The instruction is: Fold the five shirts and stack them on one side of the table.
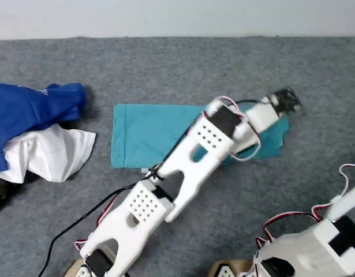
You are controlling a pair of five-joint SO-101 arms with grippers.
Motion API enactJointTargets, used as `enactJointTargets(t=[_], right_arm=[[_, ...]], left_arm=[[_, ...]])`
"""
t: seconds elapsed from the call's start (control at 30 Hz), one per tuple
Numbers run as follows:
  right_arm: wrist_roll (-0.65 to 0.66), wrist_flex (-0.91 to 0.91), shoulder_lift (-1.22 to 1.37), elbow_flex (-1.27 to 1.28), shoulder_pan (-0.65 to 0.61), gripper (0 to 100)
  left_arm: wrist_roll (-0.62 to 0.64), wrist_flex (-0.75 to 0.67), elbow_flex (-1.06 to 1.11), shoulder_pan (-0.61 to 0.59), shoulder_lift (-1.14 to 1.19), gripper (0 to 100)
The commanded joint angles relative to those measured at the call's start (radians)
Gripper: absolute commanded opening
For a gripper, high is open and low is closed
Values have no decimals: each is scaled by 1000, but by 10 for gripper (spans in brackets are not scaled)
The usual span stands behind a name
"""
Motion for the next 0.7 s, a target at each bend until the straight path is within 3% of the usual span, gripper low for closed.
enactJointTargets(t=[0.0, 0.17, 0.37, 0.67], right_arm=[[6, 42, -65, -54, 8, 12], [8, 42, -59, -54, 8, 12], [8, 42, -59, -54, 8, 12], [8, 42, -58, -54, 5, 12]], left_arm=[[-9, -80, -41, -32, 8, 13], [-8, -141, -41, -69, 51, 21], [-2, -178, -41, -127, 109, 186], [-9, -201, -54, -176, 150, 191]])
